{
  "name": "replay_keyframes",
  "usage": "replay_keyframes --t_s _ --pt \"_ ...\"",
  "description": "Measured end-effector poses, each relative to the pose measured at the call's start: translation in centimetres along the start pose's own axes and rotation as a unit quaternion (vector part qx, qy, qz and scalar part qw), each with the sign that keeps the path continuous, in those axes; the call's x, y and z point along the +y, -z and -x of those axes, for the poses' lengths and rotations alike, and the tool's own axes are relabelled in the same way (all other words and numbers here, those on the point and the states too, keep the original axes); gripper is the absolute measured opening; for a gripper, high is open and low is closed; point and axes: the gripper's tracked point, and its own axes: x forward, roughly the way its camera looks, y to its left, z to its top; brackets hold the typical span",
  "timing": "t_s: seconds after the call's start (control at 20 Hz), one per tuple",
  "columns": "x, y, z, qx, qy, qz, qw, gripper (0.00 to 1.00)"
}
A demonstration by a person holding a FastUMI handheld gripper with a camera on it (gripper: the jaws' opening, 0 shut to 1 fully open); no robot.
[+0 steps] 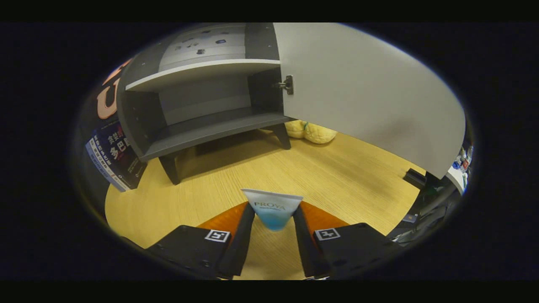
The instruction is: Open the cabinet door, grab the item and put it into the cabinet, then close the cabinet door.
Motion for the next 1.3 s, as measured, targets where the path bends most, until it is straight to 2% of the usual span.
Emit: replay_keyframes --t_s 0.2,0.3,0.45,0.8,1.1,1.3 --pt "1.6 -3.5 2.1 -0.006 -0.037 0.022 0.999 0.59" --pt "2.9 -6.3 3.4 -0.011 -0.069 0.023 0.997 0.59" --pt "4.2 -11.4 5.6 -0.023 -0.101 0.029 0.994 0.59" --pt "7.3 -23.7 10.6 -0.059 -0.157 0.113 0.979 0.59" --pt "10.3 -33.2 11.6 -0.082 -0.191 0.128 0.97 0.59" --pt "12.0 -37.9 10.4 -0.101 -0.191 0.139 0.967 0.59"
